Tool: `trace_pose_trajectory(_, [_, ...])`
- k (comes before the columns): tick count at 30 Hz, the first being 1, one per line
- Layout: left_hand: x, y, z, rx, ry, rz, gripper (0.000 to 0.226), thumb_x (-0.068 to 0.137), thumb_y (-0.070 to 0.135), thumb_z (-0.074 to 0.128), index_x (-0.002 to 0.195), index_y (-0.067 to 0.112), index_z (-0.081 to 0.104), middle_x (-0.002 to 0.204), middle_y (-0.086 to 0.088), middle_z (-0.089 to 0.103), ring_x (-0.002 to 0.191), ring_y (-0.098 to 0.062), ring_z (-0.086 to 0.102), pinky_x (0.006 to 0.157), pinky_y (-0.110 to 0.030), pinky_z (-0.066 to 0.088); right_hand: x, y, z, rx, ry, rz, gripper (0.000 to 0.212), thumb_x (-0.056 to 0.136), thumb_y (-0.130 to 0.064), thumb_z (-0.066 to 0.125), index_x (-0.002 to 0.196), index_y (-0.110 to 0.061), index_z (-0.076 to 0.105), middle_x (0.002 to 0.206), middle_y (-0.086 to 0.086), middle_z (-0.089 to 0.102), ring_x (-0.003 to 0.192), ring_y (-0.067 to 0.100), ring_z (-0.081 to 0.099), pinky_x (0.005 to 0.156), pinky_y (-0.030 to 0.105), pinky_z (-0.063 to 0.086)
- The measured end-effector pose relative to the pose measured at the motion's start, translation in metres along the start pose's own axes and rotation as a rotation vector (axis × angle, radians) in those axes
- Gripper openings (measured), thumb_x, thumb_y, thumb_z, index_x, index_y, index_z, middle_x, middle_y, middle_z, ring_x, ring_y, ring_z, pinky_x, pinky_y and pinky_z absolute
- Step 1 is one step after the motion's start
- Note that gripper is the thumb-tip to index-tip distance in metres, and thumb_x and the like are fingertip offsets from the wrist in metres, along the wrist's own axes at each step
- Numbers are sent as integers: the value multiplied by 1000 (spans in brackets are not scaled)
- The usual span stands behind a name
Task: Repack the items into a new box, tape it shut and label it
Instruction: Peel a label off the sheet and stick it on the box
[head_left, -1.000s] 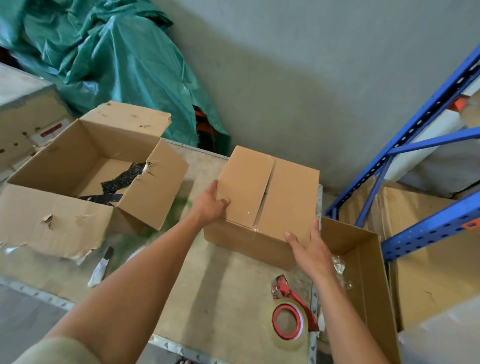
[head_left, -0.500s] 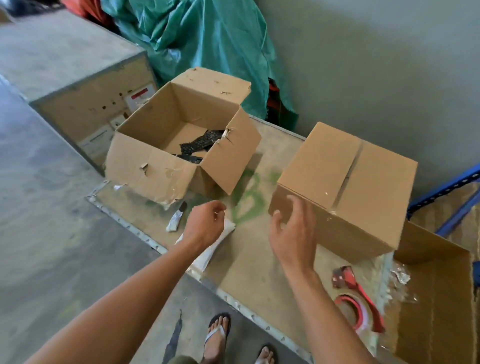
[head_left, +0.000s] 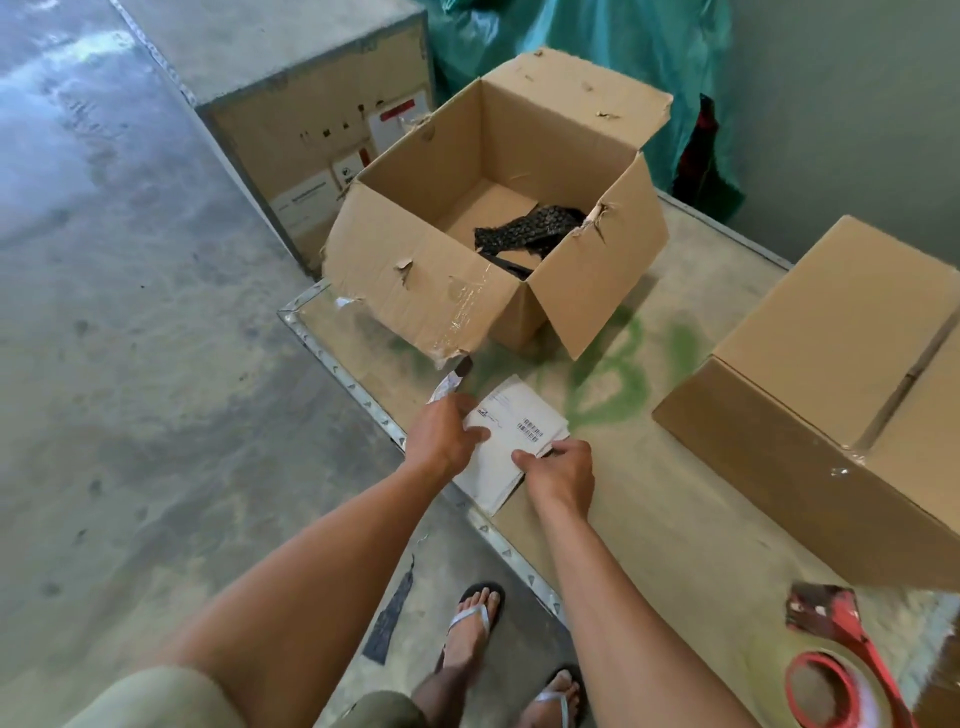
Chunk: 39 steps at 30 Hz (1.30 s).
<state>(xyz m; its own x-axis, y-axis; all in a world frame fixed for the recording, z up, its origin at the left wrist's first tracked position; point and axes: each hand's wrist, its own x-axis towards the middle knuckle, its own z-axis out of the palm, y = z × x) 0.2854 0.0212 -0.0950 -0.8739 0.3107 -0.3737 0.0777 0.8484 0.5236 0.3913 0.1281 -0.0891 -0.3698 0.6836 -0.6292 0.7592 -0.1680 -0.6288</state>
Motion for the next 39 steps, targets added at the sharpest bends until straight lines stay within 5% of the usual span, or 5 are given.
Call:
trace_pose_trajectory(4, [5,-4,-2,-25,20,-44,9,88,18,75,86,23,68,85,9,70,87,-20,65,72,-35,53,3,1,-6,-15,10,35,22,84,-17,81,98,-18,64,110,5,76,90,26,68,76,27,44])
trace_pose_trajectory(10, [6,-4,-8,24,41,14,19,95,14,69,112,22,73,100,8,74,89,-15,65,71,-30,50,3,-1,-11,-22,3,-37,19,87,-18,77,72,-15,66,102,4,78,83,25,67,72,25,44])
trace_pose_trajectory(23, [-15,40,-47,-332,-72,160,9,92,24,74,90,19,67,74,4,68,69,-13,59,64,-27,48,-23,-33,-69,165,-165,-224,15,97,-9,64,100,-17,75,125,0,72,92,6,63,58,7,43])
trace_pose_trajectory(27, [-32,80,-76,-475,-281,227,12,89,25,78,100,20,73,81,1,76,84,-16,68,87,-35,53,-40,-44,-119,239,-152,-276,14,97,-14,64,100,-21,76,114,-8,75,93,8,67,57,13,43])
trace_pose_trajectory(39, [-90,266,-115,-550,-543,546,21,96,33,68,106,15,74,99,-1,79,92,-22,76,77,-32,62,-78,-91,-292,405,-52,-547,13,93,-10,71,105,-15,75,98,2,80,90,22,74,72,36,56])
